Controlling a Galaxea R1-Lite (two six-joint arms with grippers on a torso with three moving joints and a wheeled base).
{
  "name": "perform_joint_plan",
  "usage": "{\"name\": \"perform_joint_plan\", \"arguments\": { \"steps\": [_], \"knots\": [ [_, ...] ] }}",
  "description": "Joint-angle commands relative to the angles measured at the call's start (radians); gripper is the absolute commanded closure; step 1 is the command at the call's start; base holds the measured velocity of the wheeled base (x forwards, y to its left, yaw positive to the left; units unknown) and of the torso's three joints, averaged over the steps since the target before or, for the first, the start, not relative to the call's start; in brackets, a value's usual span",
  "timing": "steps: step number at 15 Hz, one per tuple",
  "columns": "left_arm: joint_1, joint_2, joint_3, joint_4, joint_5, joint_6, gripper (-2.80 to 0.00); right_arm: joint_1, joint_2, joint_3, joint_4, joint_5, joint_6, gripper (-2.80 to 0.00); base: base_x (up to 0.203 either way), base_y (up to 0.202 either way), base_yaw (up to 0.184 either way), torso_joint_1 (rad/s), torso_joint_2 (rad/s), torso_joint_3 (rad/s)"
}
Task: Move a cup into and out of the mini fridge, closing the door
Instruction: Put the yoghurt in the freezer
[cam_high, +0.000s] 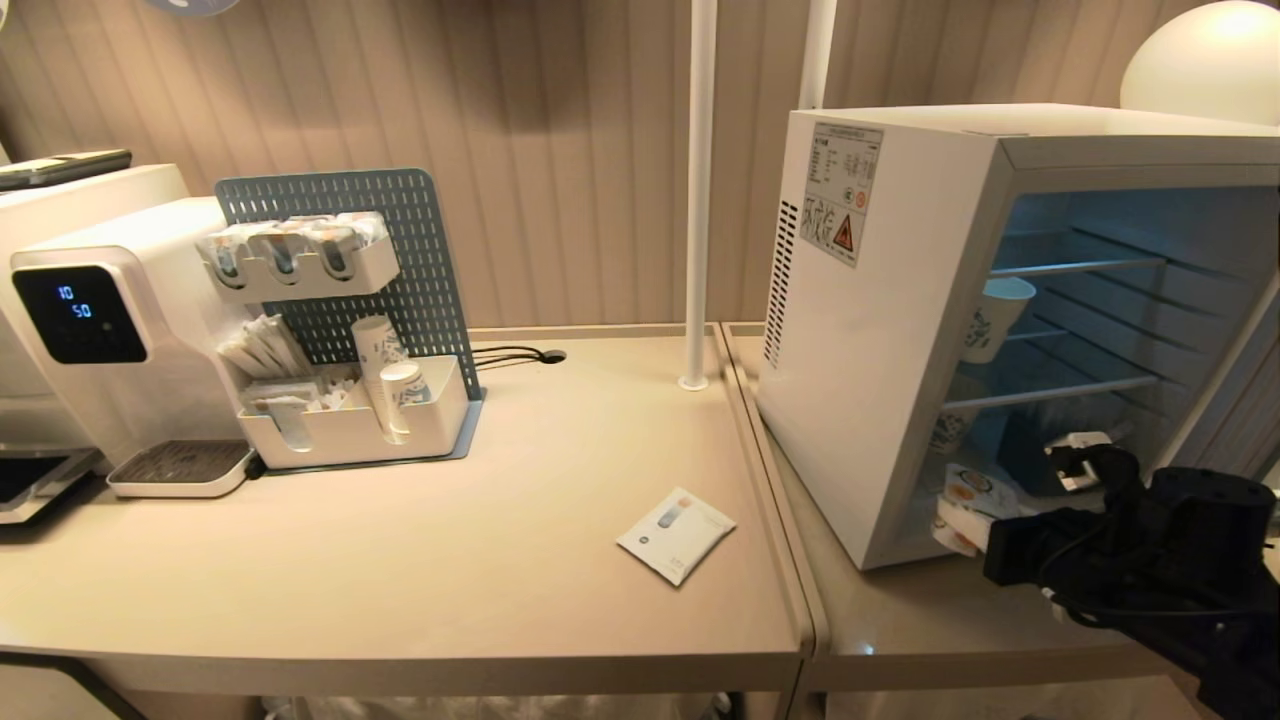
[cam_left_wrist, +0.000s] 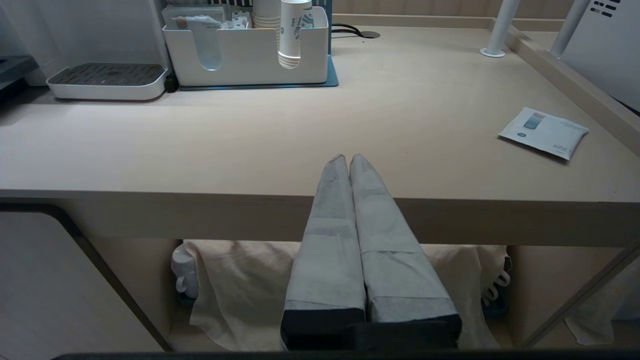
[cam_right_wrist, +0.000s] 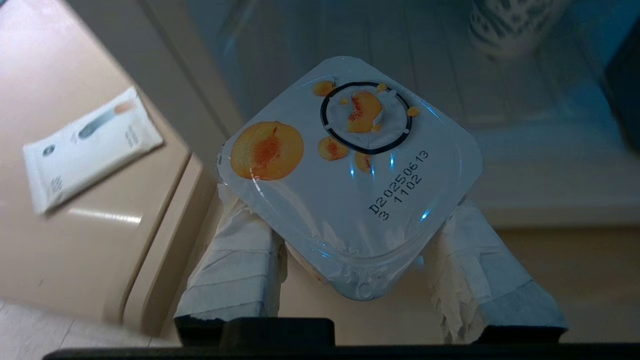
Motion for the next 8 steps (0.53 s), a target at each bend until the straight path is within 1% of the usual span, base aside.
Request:
{"name": "perform_joint_plan", "arguments": {
  "steps": [1,4,8],
  "knots": [
    [0.0,0.002,0.002,-0.001,0.001,-0.001,0.0,0.007,0.138,-0.071,-0.019,0.0,-0.004,0.0,0.0,0.0,0.0,0.0,0.0,0.0],
    [0.0,0.002,0.002,-0.001,0.001,-0.001,0.0,0.008,0.127,-0.176,0.14,-0.002,-0.007,0.0,0.0,0.0,0.0,0.0,0.0,0.0],
    [0.0,0.002,0.002,-0.001,0.001,-0.001,0.0,0.008,0.135,-0.286,0.258,-0.002,-0.011,0.0,0.0,0.0,0.0,0.0,0.0,0.0]
  ]
}}
